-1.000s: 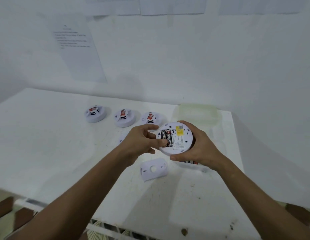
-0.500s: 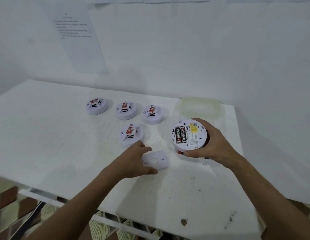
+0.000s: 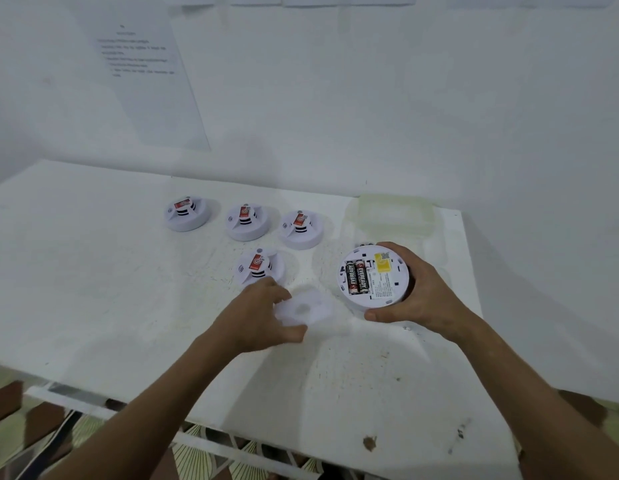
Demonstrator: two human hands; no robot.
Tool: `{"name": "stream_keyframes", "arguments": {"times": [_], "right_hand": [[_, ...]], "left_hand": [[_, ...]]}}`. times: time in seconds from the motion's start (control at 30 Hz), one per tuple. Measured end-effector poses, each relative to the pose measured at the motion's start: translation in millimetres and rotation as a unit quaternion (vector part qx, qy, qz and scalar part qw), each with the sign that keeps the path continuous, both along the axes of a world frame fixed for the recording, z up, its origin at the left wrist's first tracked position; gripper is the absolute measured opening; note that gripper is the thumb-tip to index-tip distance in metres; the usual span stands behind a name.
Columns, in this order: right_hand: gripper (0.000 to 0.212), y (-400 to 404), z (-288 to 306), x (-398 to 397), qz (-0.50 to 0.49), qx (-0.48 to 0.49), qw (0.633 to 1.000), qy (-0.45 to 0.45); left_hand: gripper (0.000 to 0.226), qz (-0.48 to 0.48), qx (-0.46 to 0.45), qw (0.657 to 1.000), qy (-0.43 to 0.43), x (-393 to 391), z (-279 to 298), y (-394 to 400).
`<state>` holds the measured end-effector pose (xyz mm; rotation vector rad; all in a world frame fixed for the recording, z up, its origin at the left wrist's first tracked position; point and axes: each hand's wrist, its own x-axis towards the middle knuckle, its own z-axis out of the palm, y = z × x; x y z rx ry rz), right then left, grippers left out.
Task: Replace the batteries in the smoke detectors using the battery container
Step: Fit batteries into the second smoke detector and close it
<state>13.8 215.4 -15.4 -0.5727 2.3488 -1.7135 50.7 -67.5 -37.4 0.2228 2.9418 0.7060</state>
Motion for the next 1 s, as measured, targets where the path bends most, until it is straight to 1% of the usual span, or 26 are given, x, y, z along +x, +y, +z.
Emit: {"name": "stream_keyframes", "arguments": {"times": [0.07,0.13,0.2,0.3,0.37,0.6,0.73,0.87,1.0], "right_hand": [[0.09,-0.1,0.5,0.2,-0.005,-0.001,1.0,0.0],[0.091,-1.9,2.1,1.4,-0.011,-0.005,1.0,-0.001],[0.093,-6.0,3.4,2.8,-0.012,-0.009,1.0,-0.001],[0.094,-16.2,5.2,5.2,-0.008,-0.021,1.0,-0.001],[0.094,-24.1,6.5,6.5,-0.005,-0.025,1.0,0.003],[0.095,-44.5,10.7,10.8,0.005,-0.035,0.999,0.002],[0.094,-55.0,13.2,12.3,0.006,-0.032,0.999,-0.002],[0.093,-67.3,16.2,10.6,-0.014,-0.026,1.0,0.009],[0.094,-80.6,20.0,7.8,-0.014,-0.011,1.0,0.011]], "left_hand": [[0.055,0.026,0.029,0.997,0.07,-0.4,18.4,-4.2],[0.053,0.043,0.075,0.987,0.136,-1.5,40.7,-5.4],[0.054,0.017,0.106,0.98,0.165,-3.3,58.7,-0.2],[0.055,-0.065,0.118,0.979,0.151,-3.2,70.5,19.0],[0.056,-0.087,0.11,0.981,0.136,-3.6,72.5,30.9],[0.058,-0.082,0.092,0.985,0.117,-7.3,75.6,28.7],[0.072,-0.074,0.073,0.991,0.087,-9.6,78.0,18.4],[0.073,-0.061,0.105,0.991,0.061,-14.9,77.0,8.5],[0.069,-0.081,0.118,0.988,0.051,-18.8,77.4,-7.4]]}}
